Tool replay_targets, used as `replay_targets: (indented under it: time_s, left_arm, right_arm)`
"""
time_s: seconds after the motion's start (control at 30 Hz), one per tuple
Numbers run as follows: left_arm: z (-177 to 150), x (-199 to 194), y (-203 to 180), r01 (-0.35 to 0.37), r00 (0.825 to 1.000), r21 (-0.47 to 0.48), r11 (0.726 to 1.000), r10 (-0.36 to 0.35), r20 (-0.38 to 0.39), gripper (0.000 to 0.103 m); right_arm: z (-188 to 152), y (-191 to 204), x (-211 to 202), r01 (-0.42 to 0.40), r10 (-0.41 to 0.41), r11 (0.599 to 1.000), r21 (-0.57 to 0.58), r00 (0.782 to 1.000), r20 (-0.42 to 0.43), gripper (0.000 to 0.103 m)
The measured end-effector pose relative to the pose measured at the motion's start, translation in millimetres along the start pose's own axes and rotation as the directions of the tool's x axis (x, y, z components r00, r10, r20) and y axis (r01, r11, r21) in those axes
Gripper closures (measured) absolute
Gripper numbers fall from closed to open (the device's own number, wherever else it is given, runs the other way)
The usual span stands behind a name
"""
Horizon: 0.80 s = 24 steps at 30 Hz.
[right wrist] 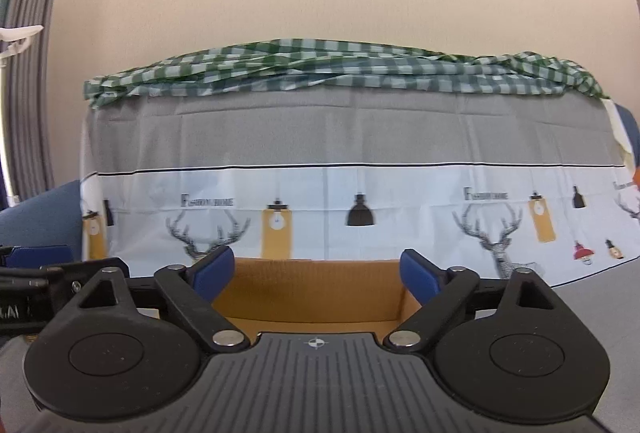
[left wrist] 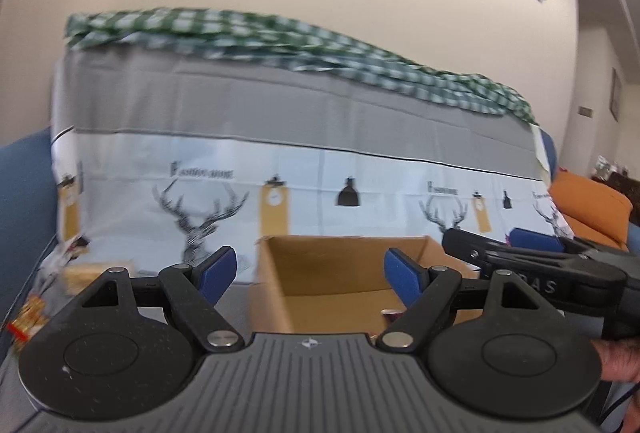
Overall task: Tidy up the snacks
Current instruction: 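Move both open tools back toward the remaining snacks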
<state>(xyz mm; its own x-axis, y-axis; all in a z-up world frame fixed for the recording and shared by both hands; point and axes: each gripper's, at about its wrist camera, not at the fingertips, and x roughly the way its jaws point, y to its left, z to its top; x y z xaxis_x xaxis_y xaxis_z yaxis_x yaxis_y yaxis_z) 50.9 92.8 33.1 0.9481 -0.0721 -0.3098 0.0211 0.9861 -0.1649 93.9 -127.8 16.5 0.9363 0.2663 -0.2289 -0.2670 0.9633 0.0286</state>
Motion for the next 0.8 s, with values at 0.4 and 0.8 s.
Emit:
replay_targets:
  time_s: [0.4, 0.8]
  left_arm:
    - [16, -4, 91, -0.123, 0.980, -0.011, 0.992, 0.119, -0.160, 0.071]
    - [-3, 4, 214, -0.384, 0.897, -0.105, 0.917, 0.343, -0.280, 0.071]
  right_arm:
    - [-6, 81, 6, -0.105, 0.106, 0.994, 0.020, 0.992, -0.066, 0.010]
    - [-22, 172, 15, -0.305, 0.310, 0.951, 0.055, 0.944, -0.115, 0.015]
